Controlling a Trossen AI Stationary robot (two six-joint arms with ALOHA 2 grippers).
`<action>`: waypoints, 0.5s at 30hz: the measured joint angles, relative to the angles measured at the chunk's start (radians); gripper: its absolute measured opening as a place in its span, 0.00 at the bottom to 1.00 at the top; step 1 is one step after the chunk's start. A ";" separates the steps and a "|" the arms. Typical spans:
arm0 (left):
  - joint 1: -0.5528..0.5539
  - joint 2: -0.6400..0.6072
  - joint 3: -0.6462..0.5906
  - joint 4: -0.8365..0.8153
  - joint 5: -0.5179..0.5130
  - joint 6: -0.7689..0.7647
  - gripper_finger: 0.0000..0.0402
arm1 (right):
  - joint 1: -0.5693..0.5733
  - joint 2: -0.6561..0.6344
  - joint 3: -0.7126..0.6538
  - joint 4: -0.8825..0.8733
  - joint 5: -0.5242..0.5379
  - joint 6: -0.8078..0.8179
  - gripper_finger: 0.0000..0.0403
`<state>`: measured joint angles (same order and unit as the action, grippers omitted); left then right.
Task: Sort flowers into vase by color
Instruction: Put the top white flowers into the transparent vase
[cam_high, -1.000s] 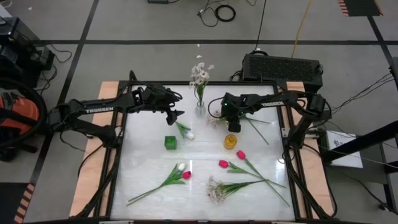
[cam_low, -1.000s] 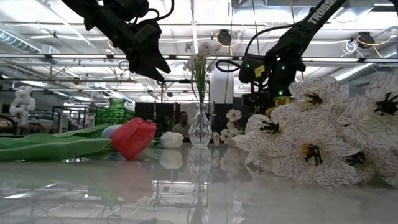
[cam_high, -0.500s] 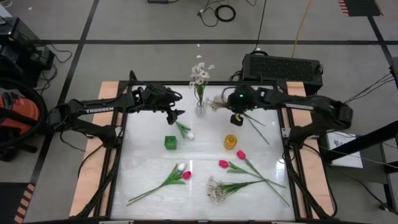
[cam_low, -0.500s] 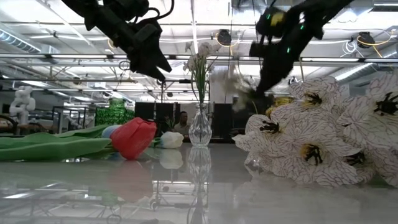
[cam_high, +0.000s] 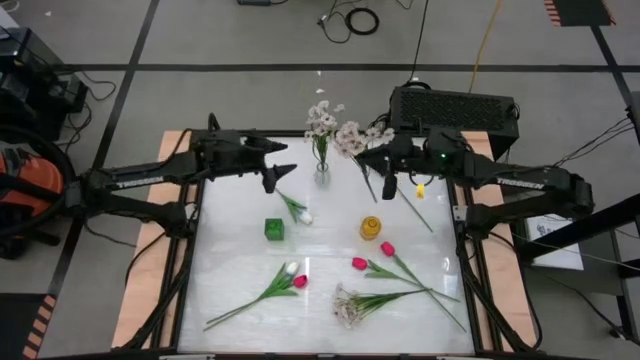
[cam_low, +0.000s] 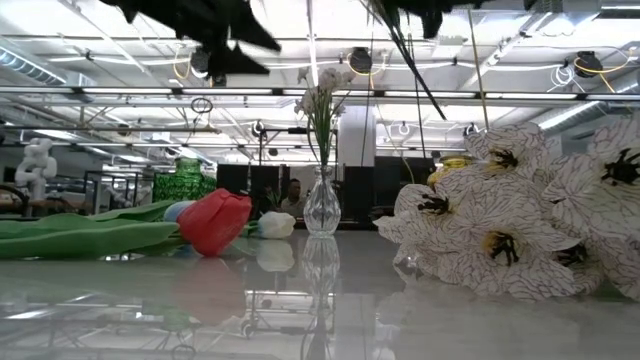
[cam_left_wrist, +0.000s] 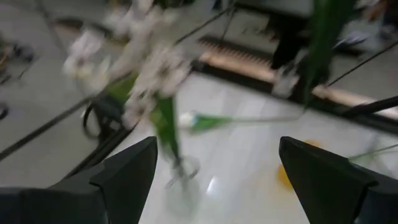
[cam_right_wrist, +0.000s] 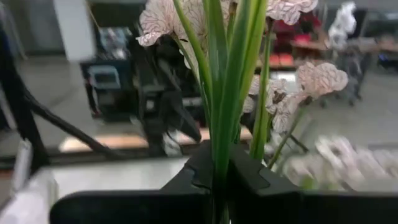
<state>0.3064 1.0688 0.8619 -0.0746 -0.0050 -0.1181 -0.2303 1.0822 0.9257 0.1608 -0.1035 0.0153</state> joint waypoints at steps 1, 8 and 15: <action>-0.020 -0.014 0.000 0.006 0.005 0.000 0.85 | 0.018 0.011 0.000 0.041 0.000 0.003 0.03; -0.195 -0.001 0.000 0.208 0.030 0.009 0.85 | 0.162 0.131 0.000 0.272 0.000 -0.051 0.03; -0.280 0.125 0.000 0.412 -0.001 0.040 0.85 | 0.239 0.240 0.000 0.429 0.013 -0.064 0.03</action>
<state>0.0261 1.1942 0.8619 0.3375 -0.0063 -0.0784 0.0088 1.3224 0.9258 0.5897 -0.0909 -0.0486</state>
